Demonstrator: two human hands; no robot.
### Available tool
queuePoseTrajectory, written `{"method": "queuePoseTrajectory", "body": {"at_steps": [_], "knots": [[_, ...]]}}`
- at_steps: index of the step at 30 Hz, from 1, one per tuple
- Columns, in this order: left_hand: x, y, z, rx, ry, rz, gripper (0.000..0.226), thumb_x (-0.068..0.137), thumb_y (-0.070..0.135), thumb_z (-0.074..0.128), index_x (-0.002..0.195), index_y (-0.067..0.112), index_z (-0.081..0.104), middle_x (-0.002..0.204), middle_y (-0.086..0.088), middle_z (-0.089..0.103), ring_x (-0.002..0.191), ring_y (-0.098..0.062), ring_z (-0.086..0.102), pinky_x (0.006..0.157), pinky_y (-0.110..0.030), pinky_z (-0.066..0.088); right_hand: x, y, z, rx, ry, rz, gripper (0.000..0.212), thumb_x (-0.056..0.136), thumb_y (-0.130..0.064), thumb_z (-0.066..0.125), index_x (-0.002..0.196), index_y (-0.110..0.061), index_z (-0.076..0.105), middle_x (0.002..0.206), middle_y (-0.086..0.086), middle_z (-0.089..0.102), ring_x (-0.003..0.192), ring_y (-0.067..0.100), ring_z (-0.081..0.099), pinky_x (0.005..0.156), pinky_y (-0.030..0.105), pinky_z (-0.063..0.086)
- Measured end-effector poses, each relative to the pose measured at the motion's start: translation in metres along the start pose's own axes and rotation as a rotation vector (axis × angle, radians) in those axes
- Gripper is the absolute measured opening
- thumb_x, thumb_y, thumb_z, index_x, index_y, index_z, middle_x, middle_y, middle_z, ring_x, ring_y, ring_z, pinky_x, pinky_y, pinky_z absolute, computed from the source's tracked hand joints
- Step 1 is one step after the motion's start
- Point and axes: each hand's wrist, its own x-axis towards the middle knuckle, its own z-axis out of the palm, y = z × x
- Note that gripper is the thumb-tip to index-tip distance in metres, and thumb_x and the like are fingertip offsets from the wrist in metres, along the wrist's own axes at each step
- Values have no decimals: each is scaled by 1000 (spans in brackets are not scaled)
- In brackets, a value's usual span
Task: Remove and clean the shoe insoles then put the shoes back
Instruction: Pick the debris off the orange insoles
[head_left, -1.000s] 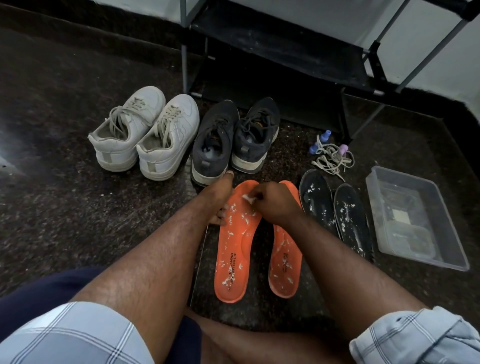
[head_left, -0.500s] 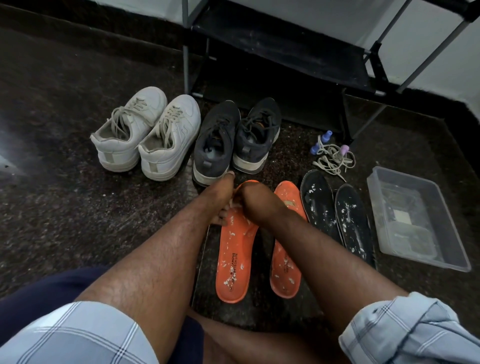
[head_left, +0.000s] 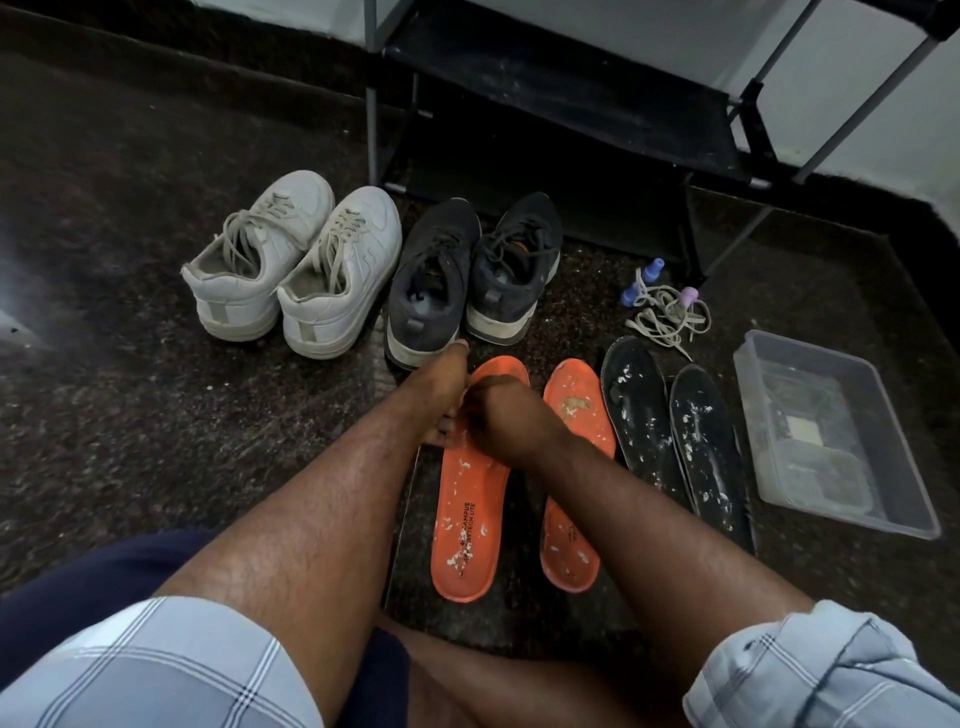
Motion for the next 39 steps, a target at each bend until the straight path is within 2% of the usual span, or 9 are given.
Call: {"method": "queuePoseTrajectory", "body": {"at_steps": [7,10,16,20,26,28,31,37,39], "knots": [[4,-1,0,-6,4,-13,59,95,69,25,104,24,60,74,-4,41,60,-18,41,67,-30,49,5,13,-6,35,159,224,18,89,-13,54,95,-6,70,95,13,68,90,30,64,80,39,47],[6,-2,0,-20,28,-2,66,96,69,28,119,16,61,79,-7,48,66,-22,49,75,-38,52,5,-2,-4,142,122,121,18,86,-4,56,97,-4,71,95,16,70,87,29,65,77,35,47],[2,0,-1,5,12,-20,52,95,69,25,95,27,55,70,-3,38,58,-18,39,66,-28,47,9,22,2,42,125,245,20,90,-16,55,96,-6,72,100,15,61,92,33,60,84,38,48],[5,-3,0,-21,38,-7,54,96,69,27,90,23,56,74,-5,40,62,-19,41,74,-33,49,11,5,5,51,147,226,19,86,-10,55,95,-7,72,95,14,64,88,31,62,77,36,45],[10,-7,-4,42,10,40,50,96,59,41,117,18,62,85,-8,49,71,-21,50,77,-37,53,-9,21,-19,543,165,290,37,73,1,56,99,-18,74,101,-6,73,93,7,66,83,26,51],[18,-9,-4,129,37,89,40,95,45,54,116,12,64,91,-11,59,78,-24,59,80,-40,56,-19,23,-35,595,150,311,36,78,-1,59,105,-19,74,102,-11,72,93,0,64,81,19,49],[24,-10,-9,406,123,254,33,94,25,60,119,5,66,104,-13,67,94,-29,66,87,-43,58,-42,29,-55,365,182,324,32,86,-13,54,111,-20,73,107,-2,73,98,14,67,84,24,50],[27,-13,-5,835,265,662,29,83,18,72,112,13,73,110,-8,73,102,-26,66,88,-32,49,-75,18,-15,101,-75,302,22,74,-7,45,85,-22,58,97,1,66,94,31,60,80,34,49],[31,-19,-3,921,244,753,34,81,15,73,115,11,74,111,-9,73,104,-27,65,90,-32,48,-73,18,-7,59,-76,287,30,72,-10,45,95,-20,61,106,-3,64,99,29,54,83,40,50]]}}
